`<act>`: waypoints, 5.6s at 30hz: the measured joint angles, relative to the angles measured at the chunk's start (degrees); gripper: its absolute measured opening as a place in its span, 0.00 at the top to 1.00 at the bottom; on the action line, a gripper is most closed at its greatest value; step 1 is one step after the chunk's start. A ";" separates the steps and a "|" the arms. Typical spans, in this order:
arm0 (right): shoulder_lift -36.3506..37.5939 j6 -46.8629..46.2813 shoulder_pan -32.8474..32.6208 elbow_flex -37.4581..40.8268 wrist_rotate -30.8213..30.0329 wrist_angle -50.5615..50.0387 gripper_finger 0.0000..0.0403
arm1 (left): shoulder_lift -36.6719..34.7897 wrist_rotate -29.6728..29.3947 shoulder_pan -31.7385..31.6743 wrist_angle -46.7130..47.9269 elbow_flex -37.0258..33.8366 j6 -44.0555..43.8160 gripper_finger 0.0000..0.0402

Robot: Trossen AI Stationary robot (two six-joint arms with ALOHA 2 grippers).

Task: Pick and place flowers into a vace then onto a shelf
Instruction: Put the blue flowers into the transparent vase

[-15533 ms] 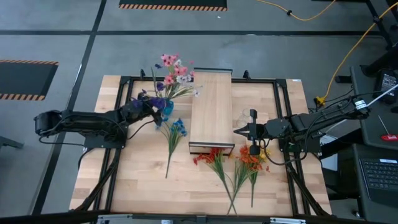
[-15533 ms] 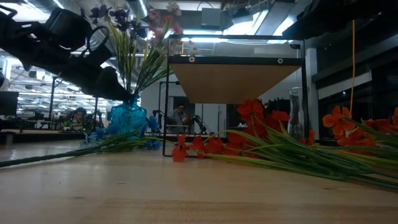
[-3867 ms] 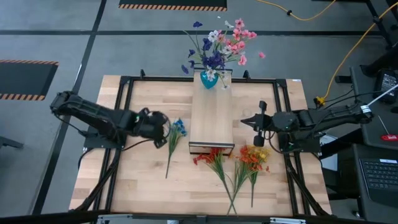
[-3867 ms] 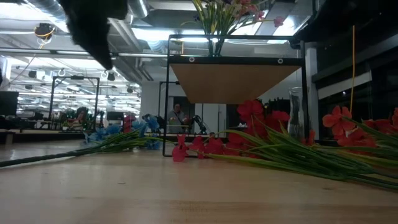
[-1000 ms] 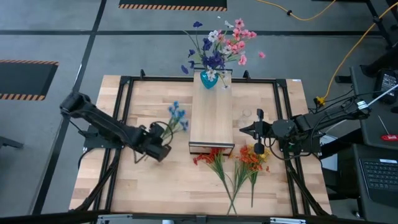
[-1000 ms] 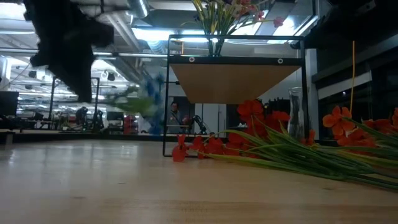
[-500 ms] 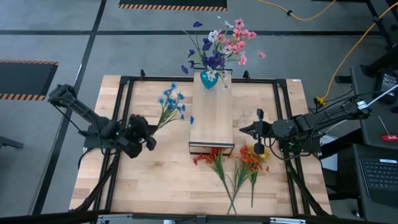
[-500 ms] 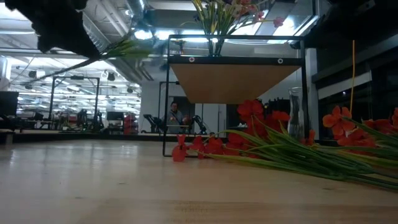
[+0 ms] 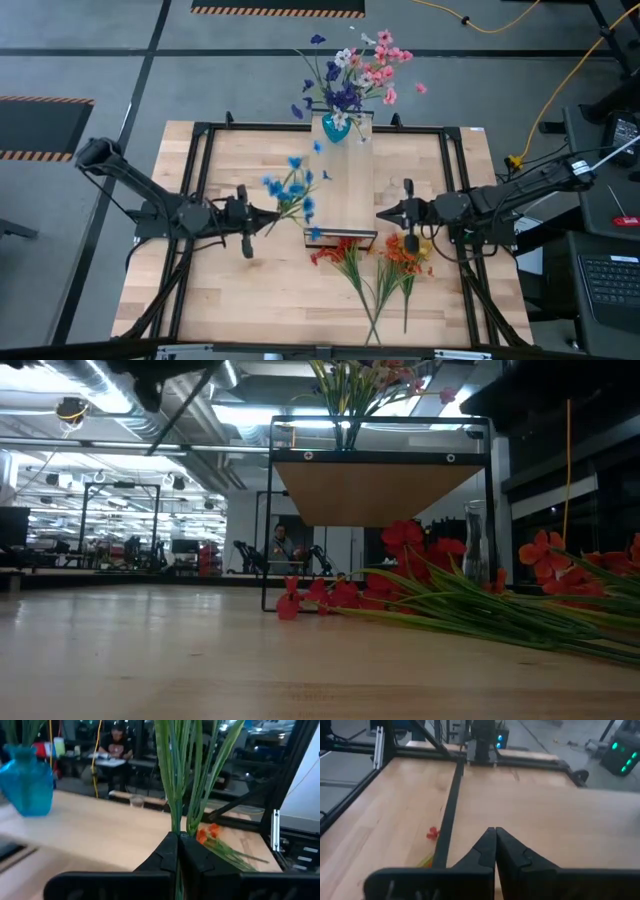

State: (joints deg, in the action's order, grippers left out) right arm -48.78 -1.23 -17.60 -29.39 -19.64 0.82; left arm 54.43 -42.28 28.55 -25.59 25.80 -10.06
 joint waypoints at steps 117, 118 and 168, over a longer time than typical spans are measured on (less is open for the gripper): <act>-14.98 16.64 5.52 -10.47 2.93 33.15 0.98 | 20.87 32.34 -14.29 12.11 30.95 20.99 0.67; -13.24 16.37 5.59 -10.47 2.68 30.96 0.98 | 19.62 30.92 -14.03 12.35 29.75 20.52 0.68; 15.01 0.94 5.91 -0.23 -27.46 -7.59 0.98 | -0.61 20.89 -19.05 6.08 3.44 12.17 1.00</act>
State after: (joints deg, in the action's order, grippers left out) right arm -33.78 -0.29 -11.69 -29.62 -47.10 -6.78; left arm 53.82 -21.39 9.49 -19.51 29.23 2.11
